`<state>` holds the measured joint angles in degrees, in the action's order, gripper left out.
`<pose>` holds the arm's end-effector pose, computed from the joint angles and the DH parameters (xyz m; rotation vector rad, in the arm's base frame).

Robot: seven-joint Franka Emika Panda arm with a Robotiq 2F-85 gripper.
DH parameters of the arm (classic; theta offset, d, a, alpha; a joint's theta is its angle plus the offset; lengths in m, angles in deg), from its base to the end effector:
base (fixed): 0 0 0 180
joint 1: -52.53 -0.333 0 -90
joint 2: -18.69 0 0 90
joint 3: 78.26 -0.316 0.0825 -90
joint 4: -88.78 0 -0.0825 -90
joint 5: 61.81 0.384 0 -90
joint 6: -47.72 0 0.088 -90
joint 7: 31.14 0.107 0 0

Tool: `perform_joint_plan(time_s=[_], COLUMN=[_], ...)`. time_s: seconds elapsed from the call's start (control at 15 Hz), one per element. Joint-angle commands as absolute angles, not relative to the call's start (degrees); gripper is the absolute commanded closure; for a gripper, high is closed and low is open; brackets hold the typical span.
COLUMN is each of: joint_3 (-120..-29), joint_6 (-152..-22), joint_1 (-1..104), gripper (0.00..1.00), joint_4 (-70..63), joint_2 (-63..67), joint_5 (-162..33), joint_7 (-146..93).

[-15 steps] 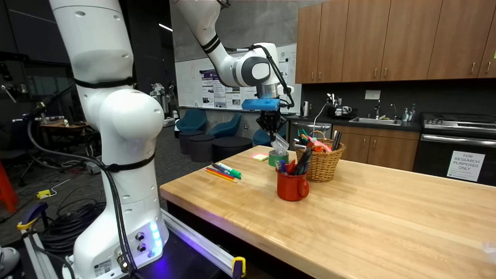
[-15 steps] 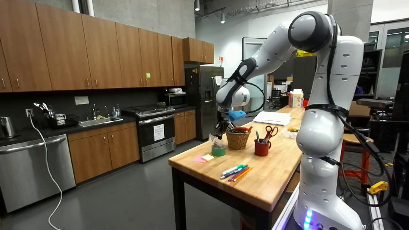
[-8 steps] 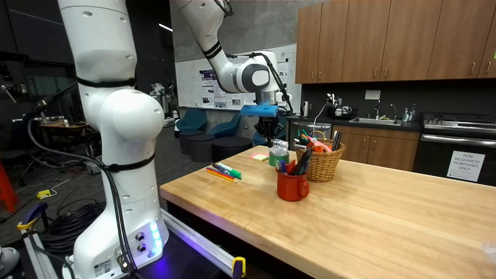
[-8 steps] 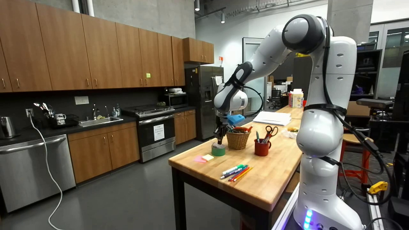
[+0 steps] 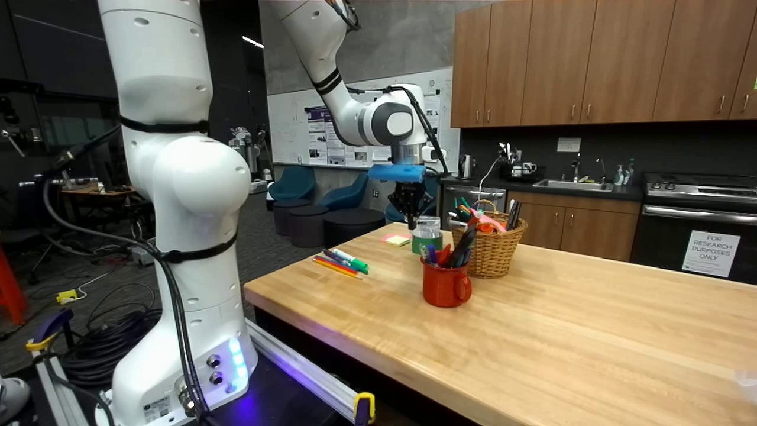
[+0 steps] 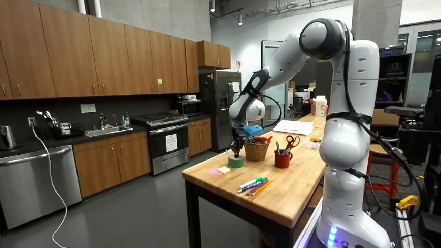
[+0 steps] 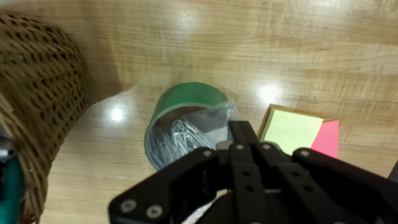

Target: Pick up the plastic on the left and put it in the center hole of the green masking tape

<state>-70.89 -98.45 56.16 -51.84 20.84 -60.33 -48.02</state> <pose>0.4795 -0.0935 0.3247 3.1196 0.1278 0.2111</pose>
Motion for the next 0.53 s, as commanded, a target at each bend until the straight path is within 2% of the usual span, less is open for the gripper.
perform_joint_plan(time_s=[0.0, 0.13, 0.2, 0.27, 0.47], joint_3=[-71.56, -71.68, -71.78, -71.87, -72.14], joint_6=[-96.56, -96.24, -96.1, -96.0, -96.42], joint_1=[56.62, 56.63, 56.59, 56.58, 56.54], gripper=[1.0, 1.0, 0.74, 0.73, 0.57], joint_4=[-49.97, -49.68, -49.58, -49.49, -49.73], joint_2=[19.3, 18.87, 18.72, 18.67, 19.44], joint_5=[-59.8, -59.79, -59.62, -59.76, -59.35], joint_7=[-47.7, -47.7, -47.99, -47.91, -48.15])
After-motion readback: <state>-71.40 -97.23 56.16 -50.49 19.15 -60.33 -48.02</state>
